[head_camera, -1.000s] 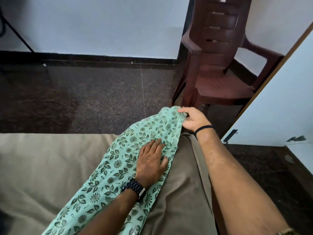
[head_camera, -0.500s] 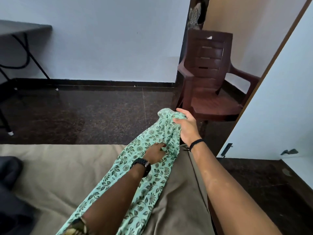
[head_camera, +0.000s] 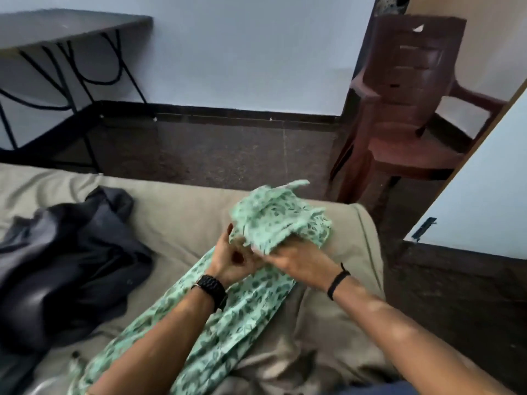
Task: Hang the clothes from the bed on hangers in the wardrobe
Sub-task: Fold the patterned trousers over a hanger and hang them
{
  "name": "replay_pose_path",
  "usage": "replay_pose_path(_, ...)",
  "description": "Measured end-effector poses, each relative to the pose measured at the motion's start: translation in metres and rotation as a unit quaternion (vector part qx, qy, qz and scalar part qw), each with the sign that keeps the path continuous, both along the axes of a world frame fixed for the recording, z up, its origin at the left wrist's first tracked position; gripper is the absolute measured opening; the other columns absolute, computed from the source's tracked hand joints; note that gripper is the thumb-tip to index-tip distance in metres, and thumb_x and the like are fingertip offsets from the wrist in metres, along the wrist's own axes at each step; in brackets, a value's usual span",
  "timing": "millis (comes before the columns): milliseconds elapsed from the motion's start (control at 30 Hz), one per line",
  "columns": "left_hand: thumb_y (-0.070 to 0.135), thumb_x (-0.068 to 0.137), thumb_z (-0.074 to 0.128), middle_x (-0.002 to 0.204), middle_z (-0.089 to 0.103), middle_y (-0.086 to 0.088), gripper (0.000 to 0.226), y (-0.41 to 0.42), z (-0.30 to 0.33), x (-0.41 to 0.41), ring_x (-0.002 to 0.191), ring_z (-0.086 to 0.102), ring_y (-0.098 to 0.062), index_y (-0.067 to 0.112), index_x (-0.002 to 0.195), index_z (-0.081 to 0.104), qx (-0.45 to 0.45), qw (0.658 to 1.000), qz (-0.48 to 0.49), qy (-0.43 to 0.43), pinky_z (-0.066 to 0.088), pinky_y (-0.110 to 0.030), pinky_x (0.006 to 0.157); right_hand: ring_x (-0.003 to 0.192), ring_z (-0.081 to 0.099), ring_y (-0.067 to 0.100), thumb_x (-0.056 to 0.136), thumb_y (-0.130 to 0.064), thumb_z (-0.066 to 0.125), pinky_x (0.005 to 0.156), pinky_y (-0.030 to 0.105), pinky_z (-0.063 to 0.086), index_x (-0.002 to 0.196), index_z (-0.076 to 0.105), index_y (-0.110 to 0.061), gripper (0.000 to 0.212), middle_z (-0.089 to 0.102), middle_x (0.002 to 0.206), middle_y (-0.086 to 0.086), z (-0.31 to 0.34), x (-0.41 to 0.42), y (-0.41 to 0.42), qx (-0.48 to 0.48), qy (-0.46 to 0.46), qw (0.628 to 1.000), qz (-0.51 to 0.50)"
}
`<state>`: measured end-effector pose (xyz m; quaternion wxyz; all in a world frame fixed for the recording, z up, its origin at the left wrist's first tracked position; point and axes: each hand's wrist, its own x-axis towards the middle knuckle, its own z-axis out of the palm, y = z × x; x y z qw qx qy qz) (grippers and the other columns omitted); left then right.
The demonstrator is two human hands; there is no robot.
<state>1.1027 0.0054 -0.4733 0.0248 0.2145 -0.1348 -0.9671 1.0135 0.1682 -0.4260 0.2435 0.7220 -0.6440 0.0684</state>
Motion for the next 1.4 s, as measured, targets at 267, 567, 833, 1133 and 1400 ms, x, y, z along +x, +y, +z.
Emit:
replay_pose_path(267, 0.050, 0.091, 0.056, 0.137, 0.055, -0.013, 0.055, 0.022, -0.026, 0.064, 0.123, 0.054, -0.030, 0.007, 0.125, 0.060, -0.013, 0.999, 0.012, 0.034, 0.044, -0.045, 0.100, 0.090, 0.051, 0.016, 0.085, -0.004, 0.053, 0.083, 0.018, 0.041, 0.116, 0.066, -0.024, 0.039, 0.051, 0.098, 0.000, -0.059, 0.068, 0.029, 0.179, -0.326, 0.920, -0.125)
replay_pose_path(567, 0.040, 0.091, 0.056, 0.061, 0.062, -0.005, 0.034, 0.026, -0.008, 0.072, 0.038, 0.056, -0.013, 0.006, 0.089, 0.054, -0.142, 0.985, 0.033, -0.093, 0.059, -0.034, 0.055, 0.105, 0.060, 0.028, 0.087, -0.015, 0.065, 0.084, 0.037, 0.048, 0.126, 0.045, -0.005, 0.044, 0.060, 0.122, 0.016, -0.039, 0.078, -0.006, -0.155, -0.943, 0.239, -0.170)
replay_pose_path(833, 0.024, 0.101, 0.041, 0.095, 0.064, -0.017, 0.033, 0.015, -0.005, 0.077, 0.078, 0.064, -0.028, 0.001, 0.124, 0.047, -0.249, 0.957, 0.028, -0.147, 0.052, -0.050, 0.090, 0.084, 0.065, 0.009, 0.090, -0.004, 0.062, 0.065, 0.014, 0.048, 0.116, 0.064, -0.017, 0.029, 0.060, 0.129, -0.003, -0.039, 0.076, -0.018, -0.113, -0.630, 0.701, -0.315)
replay_pose_path(1133, 0.049, 0.092, 0.047, 0.111, 0.066, -0.024, 0.054, 0.007, -0.007, 0.151, 0.092, 0.069, -0.035, 0.003, 0.119, 0.054, -0.148, 0.981, 0.046, -0.118, 0.057, -0.044, 0.075, 0.084, 0.071, 0.024, 0.085, -0.002, 0.057, 0.075, 0.021, 0.057, 0.105, 0.074, -0.007, 0.026, 0.072, 0.101, 0.016, -0.030, 0.134, -0.007, -0.054, -0.230, 0.970, 0.054)
replay_pose_path(1400, 0.076, 0.075, 0.055, 0.135, 0.055, -0.020, 0.089, 0.013, -0.013, 0.216, 0.125, 0.052, -0.037, 0.010, 0.135, 0.054, -0.149, 0.989, 0.003, -0.022, 0.045, -0.051, 0.102, 0.137, 0.035, 0.030, 0.087, 0.005, 0.044, 0.109, 0.046, 0.034, 0.105, 0.065, -0.006, 0.029, 0.028, 0.157, 0.007, -0.061, 0.172, -0.006, 0.259, -0.157, 0.950, 0.079)
